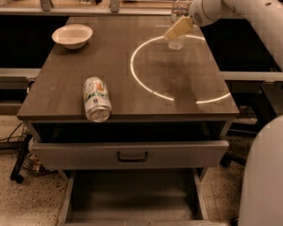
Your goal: Place water bottle into middle drawer
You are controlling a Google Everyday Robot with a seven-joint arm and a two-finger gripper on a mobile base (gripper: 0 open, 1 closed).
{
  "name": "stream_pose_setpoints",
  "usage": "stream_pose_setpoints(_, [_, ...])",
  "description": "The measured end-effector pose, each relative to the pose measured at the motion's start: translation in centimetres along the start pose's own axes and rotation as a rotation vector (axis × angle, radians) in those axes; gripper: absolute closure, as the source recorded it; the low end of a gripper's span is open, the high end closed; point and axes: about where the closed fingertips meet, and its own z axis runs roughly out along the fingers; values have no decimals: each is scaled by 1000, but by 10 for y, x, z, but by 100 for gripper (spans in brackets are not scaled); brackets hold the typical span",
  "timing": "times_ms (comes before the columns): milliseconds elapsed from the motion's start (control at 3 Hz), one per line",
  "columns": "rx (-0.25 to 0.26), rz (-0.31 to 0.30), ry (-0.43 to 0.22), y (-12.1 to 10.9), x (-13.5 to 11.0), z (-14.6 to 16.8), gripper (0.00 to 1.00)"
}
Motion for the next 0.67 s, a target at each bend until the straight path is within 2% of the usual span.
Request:
stream_pose_setpoints(333, [-20,117,-76,-5,-6,27,2])
stream_pose_setpoints(667, [-104,190,-120,8,-16,37,25])
